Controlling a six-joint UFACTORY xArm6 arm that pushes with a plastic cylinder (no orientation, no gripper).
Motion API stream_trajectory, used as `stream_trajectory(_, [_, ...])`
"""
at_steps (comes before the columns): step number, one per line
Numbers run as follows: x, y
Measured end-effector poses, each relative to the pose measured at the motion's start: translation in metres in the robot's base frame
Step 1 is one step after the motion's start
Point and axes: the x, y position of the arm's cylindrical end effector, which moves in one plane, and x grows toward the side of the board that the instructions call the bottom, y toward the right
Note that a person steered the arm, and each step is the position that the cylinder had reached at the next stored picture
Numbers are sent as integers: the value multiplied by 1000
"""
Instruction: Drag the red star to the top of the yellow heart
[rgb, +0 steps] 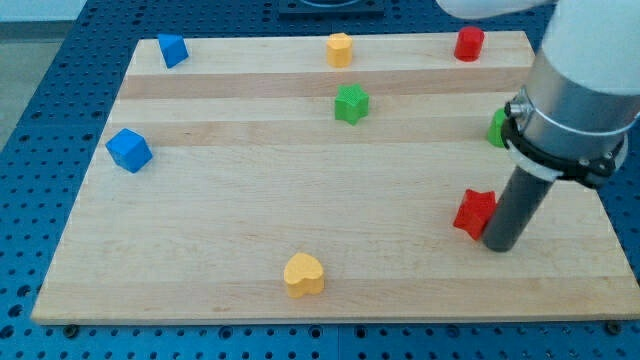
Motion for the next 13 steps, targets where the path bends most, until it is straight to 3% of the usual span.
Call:
stream_trajectory(4, [-40,7])
stream_trajectory(10, [-40,-132])
stream_trajectory(12, [-43,-95])
stream_trajectory(13, [-40,-108])
